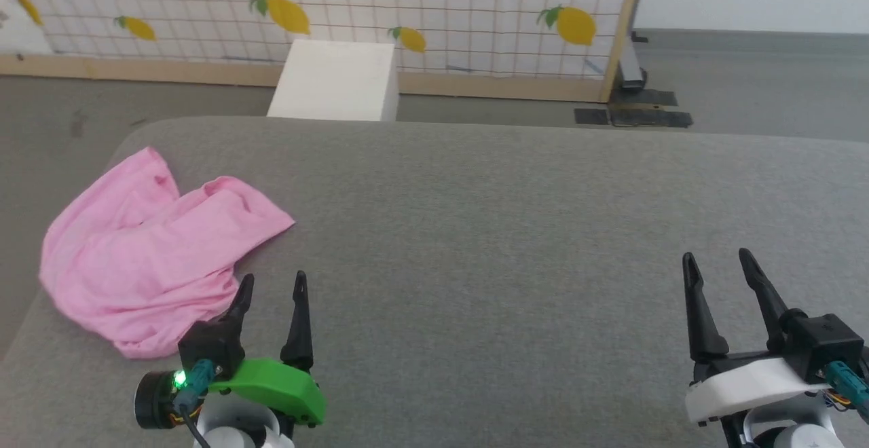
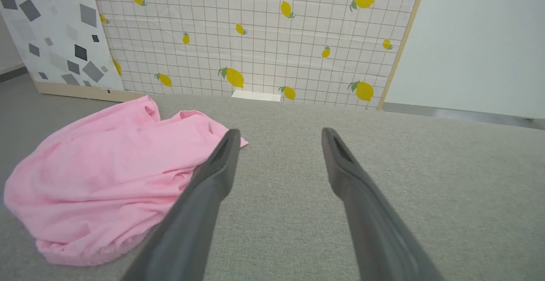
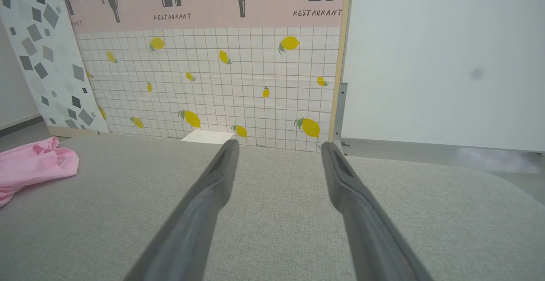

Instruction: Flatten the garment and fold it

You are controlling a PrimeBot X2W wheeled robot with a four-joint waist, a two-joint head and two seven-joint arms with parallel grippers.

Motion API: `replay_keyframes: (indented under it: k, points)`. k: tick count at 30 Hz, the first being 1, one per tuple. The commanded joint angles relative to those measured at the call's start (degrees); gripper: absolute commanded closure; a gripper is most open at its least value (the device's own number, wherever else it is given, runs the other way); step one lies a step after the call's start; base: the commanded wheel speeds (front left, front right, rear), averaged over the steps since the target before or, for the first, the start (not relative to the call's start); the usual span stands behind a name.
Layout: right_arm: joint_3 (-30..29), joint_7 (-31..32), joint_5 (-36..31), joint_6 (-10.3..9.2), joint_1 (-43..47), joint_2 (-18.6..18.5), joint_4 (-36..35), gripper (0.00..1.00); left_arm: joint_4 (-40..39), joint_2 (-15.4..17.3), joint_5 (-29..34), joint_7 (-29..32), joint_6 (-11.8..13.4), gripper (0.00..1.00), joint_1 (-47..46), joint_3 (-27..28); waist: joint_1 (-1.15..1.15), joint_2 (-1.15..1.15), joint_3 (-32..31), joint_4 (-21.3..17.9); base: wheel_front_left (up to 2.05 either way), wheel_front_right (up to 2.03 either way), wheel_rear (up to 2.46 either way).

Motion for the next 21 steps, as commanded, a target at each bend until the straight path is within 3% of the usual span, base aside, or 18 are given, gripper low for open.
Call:
replay_keyframes:
  k: [1, 21]
  points:
    - [-0.2, -0.6, 0.3, -0.06, 0.4, 0.1, -0.1, 0.00, 0.4, 0.0, -0.3, -0.6, -0.1, 0.00, -1.2, -0.1, 0.00, 0.00, 0.2, 3.6, 0.00, 0.00, 0.00]
    - [0.1, -2.9, 0.7, -0.08, -0.3, 0.1, 0.5, 0.00, 2.4, 1.0, -1.2, -3.0, 0.3, 0.00, -1.1, 1.4, 0.00, 0.00, 0.5, 28.7, 0.00, 0.00, 0.00]
